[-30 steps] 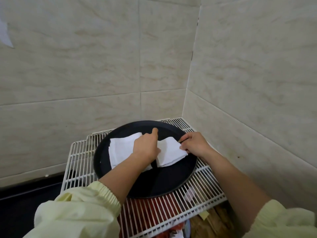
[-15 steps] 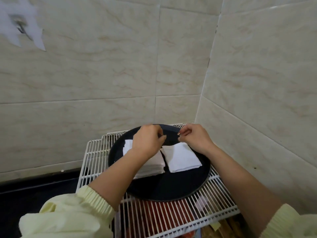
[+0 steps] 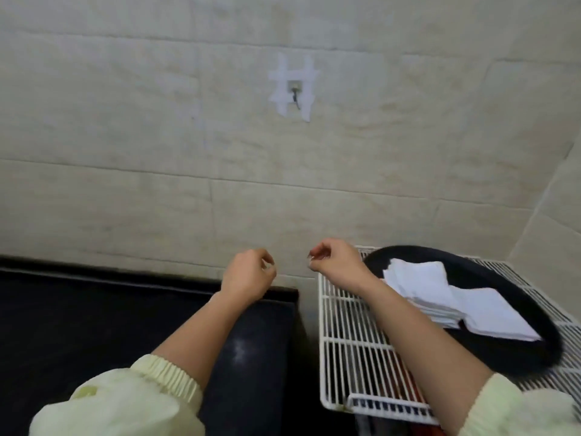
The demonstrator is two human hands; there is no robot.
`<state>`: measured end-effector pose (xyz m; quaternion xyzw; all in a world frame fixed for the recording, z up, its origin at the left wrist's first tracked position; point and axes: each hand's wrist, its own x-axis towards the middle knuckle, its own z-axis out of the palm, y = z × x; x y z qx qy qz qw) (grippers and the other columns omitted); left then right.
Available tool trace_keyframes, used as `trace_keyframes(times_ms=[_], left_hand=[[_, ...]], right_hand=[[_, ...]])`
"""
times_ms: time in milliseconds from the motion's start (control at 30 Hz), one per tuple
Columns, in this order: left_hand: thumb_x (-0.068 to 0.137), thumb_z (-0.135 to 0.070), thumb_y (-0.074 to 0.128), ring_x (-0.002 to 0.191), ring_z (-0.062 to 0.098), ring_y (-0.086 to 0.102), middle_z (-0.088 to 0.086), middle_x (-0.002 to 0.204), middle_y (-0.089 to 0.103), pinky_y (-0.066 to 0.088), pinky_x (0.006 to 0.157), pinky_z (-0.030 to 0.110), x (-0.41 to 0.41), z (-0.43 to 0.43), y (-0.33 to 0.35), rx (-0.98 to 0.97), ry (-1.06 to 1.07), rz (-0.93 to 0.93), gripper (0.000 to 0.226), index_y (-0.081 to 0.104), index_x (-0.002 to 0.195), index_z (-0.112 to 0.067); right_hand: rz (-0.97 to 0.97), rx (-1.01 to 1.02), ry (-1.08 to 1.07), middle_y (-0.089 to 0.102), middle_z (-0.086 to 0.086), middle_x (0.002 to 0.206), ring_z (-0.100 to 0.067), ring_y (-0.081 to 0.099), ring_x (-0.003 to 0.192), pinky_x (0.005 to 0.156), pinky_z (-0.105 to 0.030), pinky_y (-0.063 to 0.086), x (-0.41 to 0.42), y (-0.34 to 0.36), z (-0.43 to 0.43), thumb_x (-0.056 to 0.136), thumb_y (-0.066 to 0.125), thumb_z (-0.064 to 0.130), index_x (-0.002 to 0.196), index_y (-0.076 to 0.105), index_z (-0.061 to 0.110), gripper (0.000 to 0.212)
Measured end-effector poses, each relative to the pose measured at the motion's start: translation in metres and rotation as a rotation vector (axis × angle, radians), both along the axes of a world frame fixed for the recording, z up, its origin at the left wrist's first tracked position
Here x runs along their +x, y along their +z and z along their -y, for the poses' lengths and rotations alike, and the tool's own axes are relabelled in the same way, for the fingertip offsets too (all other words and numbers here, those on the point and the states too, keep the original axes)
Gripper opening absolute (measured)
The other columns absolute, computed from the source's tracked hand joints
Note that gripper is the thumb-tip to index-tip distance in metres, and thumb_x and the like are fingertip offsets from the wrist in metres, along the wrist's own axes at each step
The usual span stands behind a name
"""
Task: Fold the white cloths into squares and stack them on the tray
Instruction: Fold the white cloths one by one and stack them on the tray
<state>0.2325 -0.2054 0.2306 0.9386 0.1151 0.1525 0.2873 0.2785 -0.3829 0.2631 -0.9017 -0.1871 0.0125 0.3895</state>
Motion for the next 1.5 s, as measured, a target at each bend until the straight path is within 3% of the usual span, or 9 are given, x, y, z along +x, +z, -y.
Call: trace_keyframes(times_ms=[267,533,700,1000,1300,1500], left_hand=[[0.083,-0.025,0.059,0.095,0.023,0.063,0.002,0.104,0.067,0.048,0.074,0.030,-0.151,-0.194,-0.053,0.037,0.201,-0.149,0.018,0.068,0.098,-0.020],[0.089,-0.025,0.053,0.102,0.023,0.058,0.002,0.115,0.055,0.047,0.081,0.033,-0.289,-0.354,-0.080,0.085,0.431,-0.269,0.023,0.062,0.109,-0.021],[0.088,-0.026,0.053,0.109,0.025,0.055,0.004,0.118,0.054,0.046,0.088,0.035,-0.339,-0.438,-0.086,0.082,0.555,-0.302,0.025,0.061,0.112,-0.020],[0.089,-0.027,0.052,0.110,0.027,0.055,0.006,0.119,0.053,0.046,0.087,0.037,-0.377,-0.597,-0.104,0.106,0.662,-0.385,0.028,0.059,0.115,-0.019],[0.089,-0.029,0.055,0.110,0.026,0.055,0.006,0.118,0.053,0.048,0.090,0.038,-0.374,-0.768,-0.122,0.050,0.686,-0.464,0.029,0.059,0.116,-0.020],[0.089,-0.028,0.054,0.105,0.024,0.056,0.003,0.115,0.052,0.046,0.082,0.035,-0.371,-0.845,-0.151,-0.011,0.667,-0.456,0.027,0.059,0.114,-0.021]], right_hand=[[-0.050,-0.204,0.231,0.069,-0.005,0.095,-0.024,0.064,0.095,0.079,-0.028,0.047,-0.106,-0.067,-0.220,0.080,0.068,0.018,0.094,0.064,0.016,0.015],[0.066,-0.395,0.502,0.060,-0.004,0.119,-0.022,0.057,0.107,0.090,-0.035,0.049,-0.200,-0.106,-0.410,0.086,0.064,0.027,0.121,0.054,0.017,0.038],[0.196,-0.512,0.658,0.054,-0.007,0.127,-0.027,0.051,0.116,0.095,-0.042,0.045,-0.245,-0.111,-0.515,0.089,0.059,0.028,0.125,0.050,0.015,0.039],[0.286,-0.607,0.839,0.051,-0.010,0.131,-0.030,0.047,0.121,0.097,-0.044,0.043,-0.281,-0.140,-0.696,0.090,0.054,0.027,0.129,0.048,0.014,0.041],[0.206,-0.674,0.905,0.050,-0.012,0.130,-0.032,0.047,0.121,0.098,-0.045,0.044,-0.278,-0.159,-0.868,0.090,0.055,0.026,0.128,0.048,0.011,0.042],[0.181,-0.669,0.896,0.050,-0.011,0.129,-0.031,0.046,0.121,0.096,-0.044,0.042,-0.272,-0.181,-0.943,0.090,0.054,0.025,0.125,0.048,0.010,0.038]])
